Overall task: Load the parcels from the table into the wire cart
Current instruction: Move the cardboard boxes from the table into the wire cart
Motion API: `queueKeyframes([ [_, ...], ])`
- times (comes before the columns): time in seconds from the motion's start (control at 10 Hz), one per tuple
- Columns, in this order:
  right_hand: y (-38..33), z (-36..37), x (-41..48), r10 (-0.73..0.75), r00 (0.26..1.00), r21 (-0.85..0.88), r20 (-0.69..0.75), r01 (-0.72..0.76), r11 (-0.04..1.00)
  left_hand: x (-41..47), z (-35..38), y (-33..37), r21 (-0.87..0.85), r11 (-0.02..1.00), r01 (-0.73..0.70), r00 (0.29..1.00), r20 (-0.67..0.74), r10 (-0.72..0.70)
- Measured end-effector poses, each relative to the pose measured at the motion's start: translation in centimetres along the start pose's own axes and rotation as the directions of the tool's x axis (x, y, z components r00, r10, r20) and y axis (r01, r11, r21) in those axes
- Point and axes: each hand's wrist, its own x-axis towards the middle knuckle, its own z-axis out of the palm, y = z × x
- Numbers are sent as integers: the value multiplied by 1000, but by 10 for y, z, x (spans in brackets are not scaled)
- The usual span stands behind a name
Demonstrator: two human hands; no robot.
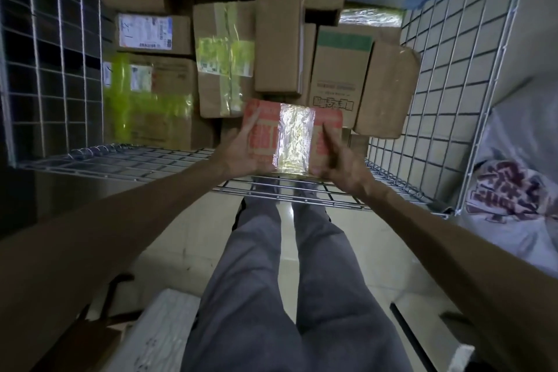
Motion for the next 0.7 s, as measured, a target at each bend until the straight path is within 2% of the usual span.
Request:
queueKeyframes([
  [0.1, 1, -9, 3, -26, 999, -30, 31, 27, 999, 2, -1, 8, -52, 998, -30, 999, 31, 32],
  [0.2, 9, -21, 7, 24, 998, -8, 62, -24, 1000, 4, -4, 18, -47, 999, 1, 997, 82, 3],
  [0.5, -3, -31, 6, 59, 992, -74, 107, -51, 996, 9, -2, 24, -41, 999, 24, 995, 100, -20],
  [0.6, -1, -35, 5, 82, 987, 88, 140, -95, 992, 11, -2, 24, -32, 999, 34, 994, 101, -31],
  [0.7, -11, -33, 6, 122, 982, 111, 143, -138, 984, 16, 0, 24, -10, 998, 63, 992, 113, -62],
])
